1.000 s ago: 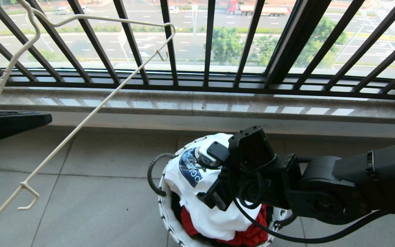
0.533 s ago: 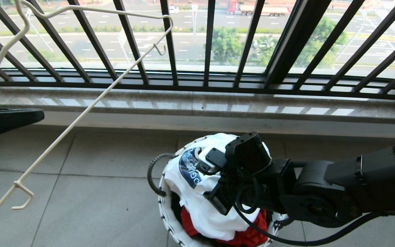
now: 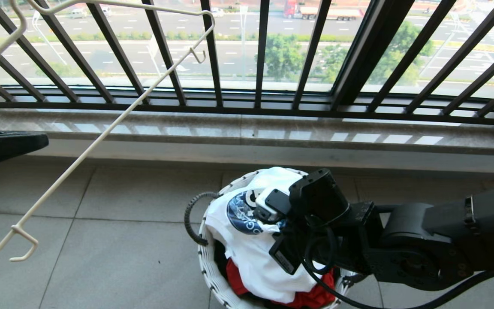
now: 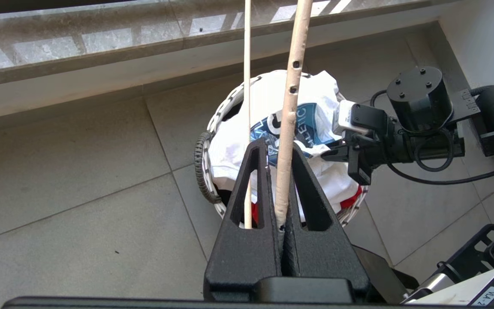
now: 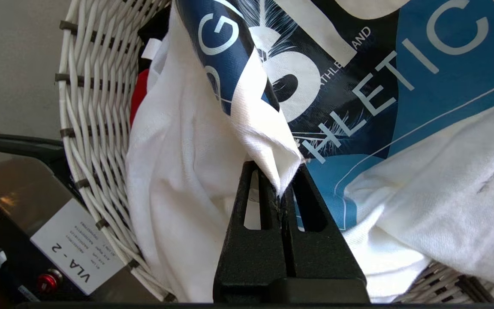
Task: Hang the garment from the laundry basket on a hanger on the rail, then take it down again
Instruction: Pick up clothes from the basket
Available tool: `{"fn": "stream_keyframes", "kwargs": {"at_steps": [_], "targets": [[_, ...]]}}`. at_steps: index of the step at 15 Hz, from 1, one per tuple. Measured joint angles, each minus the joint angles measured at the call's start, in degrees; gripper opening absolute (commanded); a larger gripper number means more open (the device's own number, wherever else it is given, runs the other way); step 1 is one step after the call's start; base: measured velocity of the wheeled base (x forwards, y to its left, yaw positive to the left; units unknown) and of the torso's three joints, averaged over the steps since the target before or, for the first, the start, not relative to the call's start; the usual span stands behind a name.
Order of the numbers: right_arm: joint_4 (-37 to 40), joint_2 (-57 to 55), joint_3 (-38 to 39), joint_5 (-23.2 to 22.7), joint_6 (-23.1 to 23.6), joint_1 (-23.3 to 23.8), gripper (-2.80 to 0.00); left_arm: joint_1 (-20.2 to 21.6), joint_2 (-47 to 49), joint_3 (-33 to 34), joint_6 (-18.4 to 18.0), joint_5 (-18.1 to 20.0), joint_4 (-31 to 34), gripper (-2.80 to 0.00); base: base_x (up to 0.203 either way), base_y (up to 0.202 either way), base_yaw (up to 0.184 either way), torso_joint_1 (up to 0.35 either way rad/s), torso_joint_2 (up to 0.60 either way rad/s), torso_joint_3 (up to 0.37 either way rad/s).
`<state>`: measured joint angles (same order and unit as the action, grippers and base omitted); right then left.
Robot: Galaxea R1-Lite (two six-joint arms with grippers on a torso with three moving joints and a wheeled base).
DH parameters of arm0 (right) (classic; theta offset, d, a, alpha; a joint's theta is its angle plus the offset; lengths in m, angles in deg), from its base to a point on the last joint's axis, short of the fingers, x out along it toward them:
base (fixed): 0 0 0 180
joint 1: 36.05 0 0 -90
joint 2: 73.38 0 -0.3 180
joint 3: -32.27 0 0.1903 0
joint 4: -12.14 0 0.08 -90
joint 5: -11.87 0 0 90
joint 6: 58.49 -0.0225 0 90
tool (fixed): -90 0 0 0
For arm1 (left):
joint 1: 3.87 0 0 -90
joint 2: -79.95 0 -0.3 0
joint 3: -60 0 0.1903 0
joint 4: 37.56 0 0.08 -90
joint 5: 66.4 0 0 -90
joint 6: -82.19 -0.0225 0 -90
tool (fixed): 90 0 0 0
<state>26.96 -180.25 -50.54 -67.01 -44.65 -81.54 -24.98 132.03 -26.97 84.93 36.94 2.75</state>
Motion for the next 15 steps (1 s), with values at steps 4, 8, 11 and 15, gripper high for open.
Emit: {"fn": "stream_keyframes", "kwargs": {"at_steps": [4,8,11,15], "targets": [[5.9,7.3,2.7,2.0,-1.4,1.1,-2.80,0.0,-0.2,-0.1,0.0,0.3,0.1,-2.80,0.000,0.000,0.000,0.000,0.00,0.000],[9.7,13.7,5.5,2.3,-1.1,6.9,-2.80,-0.1,-0.4,-0.2,0.0,0.5,0.2,-2.80,0.000,0.000,0.000,0.000,0.00,0.000],[10.0,15.9,6.9,2.1,1.3,13.1,-2.80,-0.1,-0.5,-0.4,0.0,0.4,0.2,-2.80,0.000,0.000,0.000,0.000,0.00,0.000],[10.1,16.4,7.4,1.2,3.3,19.6,-2.80,-0.1,-0.3,-0.4,0.0,0.4,0.2,-2.80,0.000,0.000,0.000,0.000,0.00,0.000]]}}
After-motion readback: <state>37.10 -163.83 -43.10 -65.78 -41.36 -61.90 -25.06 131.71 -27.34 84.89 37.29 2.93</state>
